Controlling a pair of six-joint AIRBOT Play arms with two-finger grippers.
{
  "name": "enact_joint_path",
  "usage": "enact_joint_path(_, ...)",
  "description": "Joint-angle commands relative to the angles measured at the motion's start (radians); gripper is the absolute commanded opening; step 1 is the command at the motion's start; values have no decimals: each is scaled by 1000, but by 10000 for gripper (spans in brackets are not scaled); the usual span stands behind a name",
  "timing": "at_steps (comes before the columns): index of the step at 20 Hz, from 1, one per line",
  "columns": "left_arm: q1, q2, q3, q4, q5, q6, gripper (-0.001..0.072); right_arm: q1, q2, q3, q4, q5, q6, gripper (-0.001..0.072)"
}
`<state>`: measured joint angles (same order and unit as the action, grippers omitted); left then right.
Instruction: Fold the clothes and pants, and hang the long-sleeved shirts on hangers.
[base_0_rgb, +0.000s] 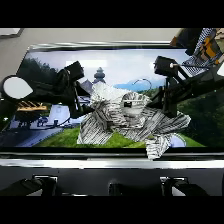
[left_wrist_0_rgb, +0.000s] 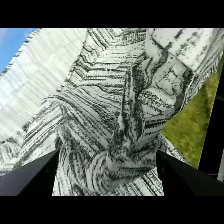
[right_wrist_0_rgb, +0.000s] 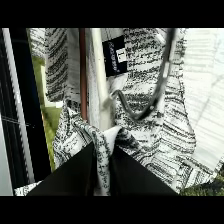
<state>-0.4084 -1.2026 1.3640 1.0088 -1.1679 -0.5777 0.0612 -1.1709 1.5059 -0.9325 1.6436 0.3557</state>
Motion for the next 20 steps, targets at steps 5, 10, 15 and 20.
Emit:
enact_joint_path(5,-20,-67,0,-45,-3,85,627,0,-2,0,43,10,-13,32)
enact_joint_path(10,-33,-80,2,-44,-3,84,28,0,-2,0,57,8,-13,31)
enact_joint_path(15,-34,-58,3,-43,-3,85,26,-3,2,0,-5,5,34,174)
enact_joint_path(20,-34,-14,3,13,-2,84,25,-8,60,0,-152,-56,172,333)
